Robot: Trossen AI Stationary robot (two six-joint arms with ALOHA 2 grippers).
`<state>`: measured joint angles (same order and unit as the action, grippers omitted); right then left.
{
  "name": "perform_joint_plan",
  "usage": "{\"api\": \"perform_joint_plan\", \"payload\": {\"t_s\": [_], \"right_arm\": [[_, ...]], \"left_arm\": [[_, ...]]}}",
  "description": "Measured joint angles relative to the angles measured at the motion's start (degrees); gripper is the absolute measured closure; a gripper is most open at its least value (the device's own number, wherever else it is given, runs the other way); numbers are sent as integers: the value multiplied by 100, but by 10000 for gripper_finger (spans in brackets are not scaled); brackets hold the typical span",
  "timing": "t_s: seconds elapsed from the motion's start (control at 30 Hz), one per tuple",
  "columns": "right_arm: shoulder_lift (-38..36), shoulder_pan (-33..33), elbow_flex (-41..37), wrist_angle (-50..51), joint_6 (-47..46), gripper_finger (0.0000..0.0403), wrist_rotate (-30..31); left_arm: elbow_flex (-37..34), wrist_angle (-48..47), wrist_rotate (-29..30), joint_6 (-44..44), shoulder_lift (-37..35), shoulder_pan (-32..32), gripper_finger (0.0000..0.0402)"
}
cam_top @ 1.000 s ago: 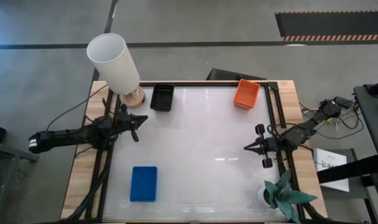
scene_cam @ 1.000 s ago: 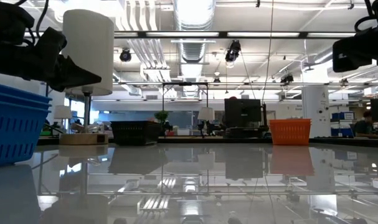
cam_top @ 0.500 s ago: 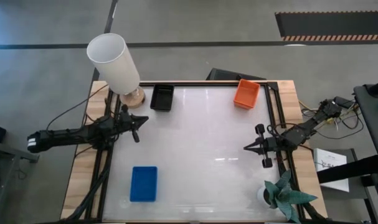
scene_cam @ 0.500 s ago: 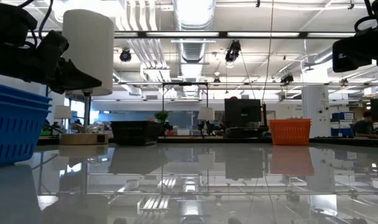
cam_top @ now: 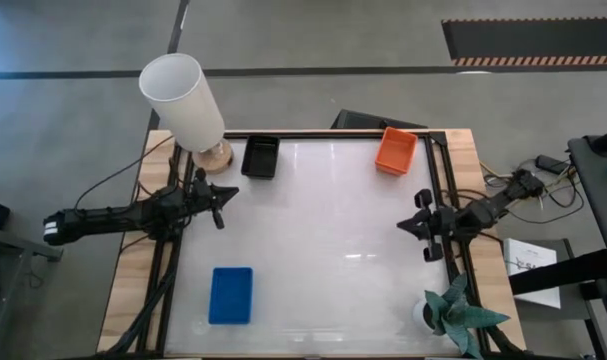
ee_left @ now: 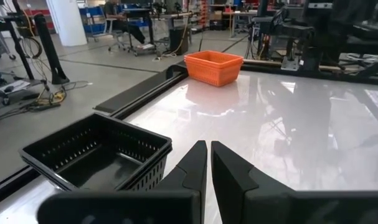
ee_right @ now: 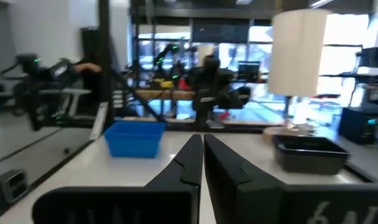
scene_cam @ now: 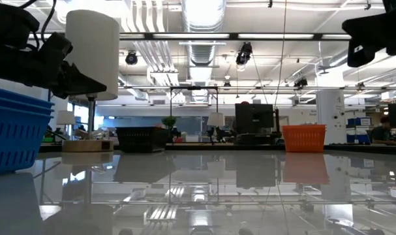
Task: Stack baskets by color
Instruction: Return to Home Position
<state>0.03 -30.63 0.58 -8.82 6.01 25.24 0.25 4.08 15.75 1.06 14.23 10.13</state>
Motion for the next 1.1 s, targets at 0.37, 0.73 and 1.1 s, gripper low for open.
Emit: {"api": "perform_joint_plan", "payload": {"t_s": [0.37, 0.73, 1.1], "right_arm": [[-2, 1150, 0, 166, 2, 394, -12], [-2, 1865, 0, 168, 6, 394, -9], [-2, 1894, 0, 168, 3, 394, -9]], "left_arm": [[0, -7, -26, 0, 142, -2, 396], [0, -6, -26, 0, 221, -2, 396], [0, -7, -28, 1, 223, -2, 396]]}}
